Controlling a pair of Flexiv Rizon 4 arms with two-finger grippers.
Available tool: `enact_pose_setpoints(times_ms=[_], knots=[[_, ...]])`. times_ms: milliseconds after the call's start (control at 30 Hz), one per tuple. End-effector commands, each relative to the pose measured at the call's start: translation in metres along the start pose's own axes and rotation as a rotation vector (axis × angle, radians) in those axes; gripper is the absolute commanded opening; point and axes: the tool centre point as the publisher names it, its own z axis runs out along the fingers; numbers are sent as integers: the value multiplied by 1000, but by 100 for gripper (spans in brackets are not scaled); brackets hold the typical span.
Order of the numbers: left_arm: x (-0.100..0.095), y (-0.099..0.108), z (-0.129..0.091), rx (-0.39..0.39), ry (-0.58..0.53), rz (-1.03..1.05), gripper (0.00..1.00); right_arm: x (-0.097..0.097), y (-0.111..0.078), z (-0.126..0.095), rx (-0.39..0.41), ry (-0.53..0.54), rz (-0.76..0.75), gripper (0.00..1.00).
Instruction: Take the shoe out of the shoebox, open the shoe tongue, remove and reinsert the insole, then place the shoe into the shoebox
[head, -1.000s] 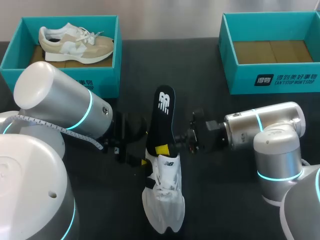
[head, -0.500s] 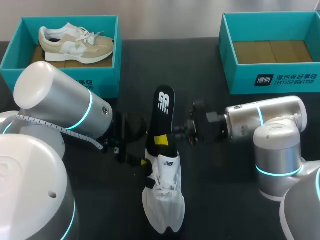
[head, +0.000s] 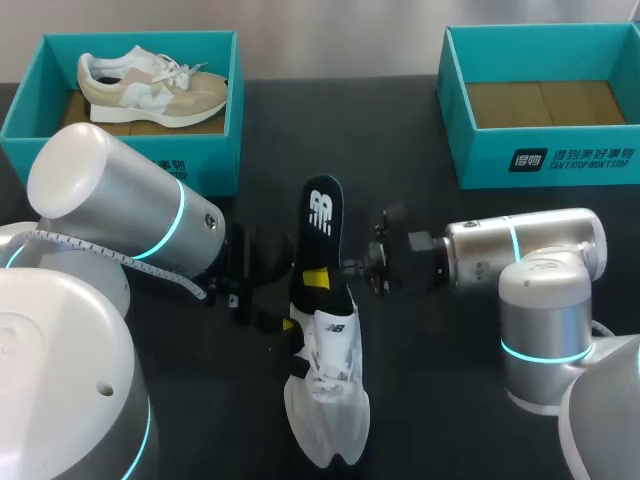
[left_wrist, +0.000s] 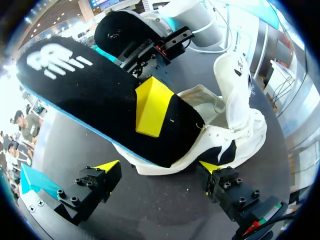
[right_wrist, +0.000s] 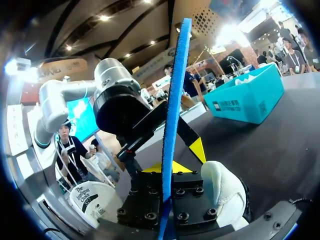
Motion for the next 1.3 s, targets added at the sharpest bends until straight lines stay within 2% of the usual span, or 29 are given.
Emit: enact_pose_setpoints(times_ms=[33,333,567,733,900,933,967,1000,1033,1133,1300], knots=[[1,1,0,2,0,1,100,-1,-5,2,27,4,11,0],[1,1,0,2,0,1,100,4,-31,-5,51,-3,81,0],[1,1,0,2,0,1,100,11,-52,0,61,17,137,0],[1,1,0,2,0,1,100,13,-56,2,66,14,150,0],[1,1,0,2,0,1,100,16,-49,1,58,9,131,0],[1,1,0,2,0,1,100,16,-47,1,56,9,126,3],[1,1,0,2,0,1,100,17,-45,1,56,8,120,11],[1,1,0,2,0,1,100,17,-43,1,54,8,113,28],[1,1,0,2,0,1,100,17,-41,1,53,9,108,37],[1,1,0,2,0,1,100,18,-36,0,49,9,89,45],[1,1,0,2,0,1,100,17,-27,0,41,12,63,45]])
